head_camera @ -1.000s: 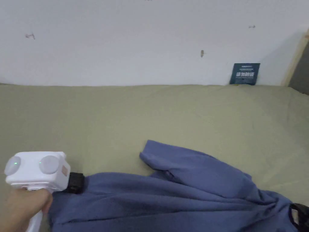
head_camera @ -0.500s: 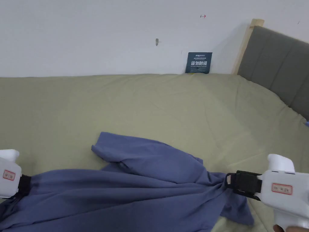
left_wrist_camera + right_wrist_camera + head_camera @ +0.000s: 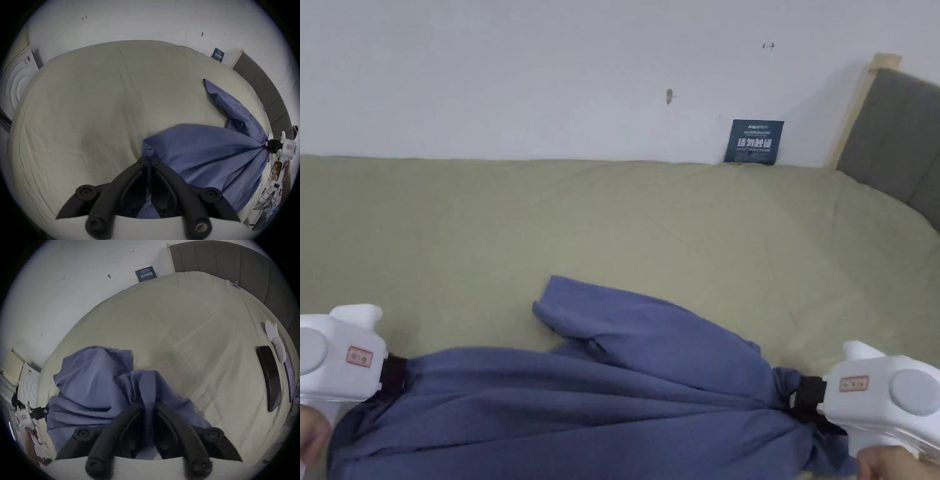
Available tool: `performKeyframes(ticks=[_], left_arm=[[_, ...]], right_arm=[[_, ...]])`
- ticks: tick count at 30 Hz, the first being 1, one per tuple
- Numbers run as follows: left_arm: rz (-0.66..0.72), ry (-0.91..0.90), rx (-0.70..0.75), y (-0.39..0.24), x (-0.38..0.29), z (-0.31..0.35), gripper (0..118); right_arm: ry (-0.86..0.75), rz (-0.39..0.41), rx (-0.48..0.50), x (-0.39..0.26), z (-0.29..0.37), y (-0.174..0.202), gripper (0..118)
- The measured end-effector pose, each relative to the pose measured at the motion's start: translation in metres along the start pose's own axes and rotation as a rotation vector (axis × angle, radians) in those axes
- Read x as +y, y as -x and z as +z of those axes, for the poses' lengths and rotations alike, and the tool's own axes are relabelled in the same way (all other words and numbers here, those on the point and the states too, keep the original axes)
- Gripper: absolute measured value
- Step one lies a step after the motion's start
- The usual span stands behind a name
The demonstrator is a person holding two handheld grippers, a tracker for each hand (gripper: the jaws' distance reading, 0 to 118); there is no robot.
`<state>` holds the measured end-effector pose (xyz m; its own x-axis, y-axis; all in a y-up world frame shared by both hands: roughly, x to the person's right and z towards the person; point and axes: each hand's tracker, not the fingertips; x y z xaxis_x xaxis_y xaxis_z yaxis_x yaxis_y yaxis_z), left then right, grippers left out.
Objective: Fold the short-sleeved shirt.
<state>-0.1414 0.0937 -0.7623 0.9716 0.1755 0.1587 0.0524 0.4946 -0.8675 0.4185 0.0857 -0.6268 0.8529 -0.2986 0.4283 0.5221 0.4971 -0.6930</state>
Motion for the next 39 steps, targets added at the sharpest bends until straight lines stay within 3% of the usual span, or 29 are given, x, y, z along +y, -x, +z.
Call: performKeyframes(ticks=[5, 12, 16, 25, 33, 39], left_arm=[[0.012, -0.094, -0.107, 0.003, 0.001, 0.027, 2], [0.077, -0.388, -0.273, 0.008, 0.034, 0.126, 2], [0.031, -0.535, -0.250, 0.009, 0.052, 0.187, 2], [0.029, -0.681, -0.212, 0.036, 0.102, 0.279, 2], [0.045, -0.771, -0.159, 0.059, 0.155, 0.304, 2], [0.063, -0.785, -0.162, 0.071, 0.173, 0.292, 2]], right_arm=[[-0.181, 0.056, 0.103, -0.006, 0.042, 0.014, 9], [-0.476, 0.249, 0.252, 0.011, 0.128, 0.073, 9], [-0.615, 0.274, 0.307, 0.032, 0.166, 0.104, 9], [-0.700, 0.332, 0.281, 0.104, 0.199, 0.154, 9], [-0.805, 0.331, 0.299, 0.180, 0.209, 0.196, 9], [-0.815, 0.301, 0.320, 0.200, 0.196, 0.212, 9]])
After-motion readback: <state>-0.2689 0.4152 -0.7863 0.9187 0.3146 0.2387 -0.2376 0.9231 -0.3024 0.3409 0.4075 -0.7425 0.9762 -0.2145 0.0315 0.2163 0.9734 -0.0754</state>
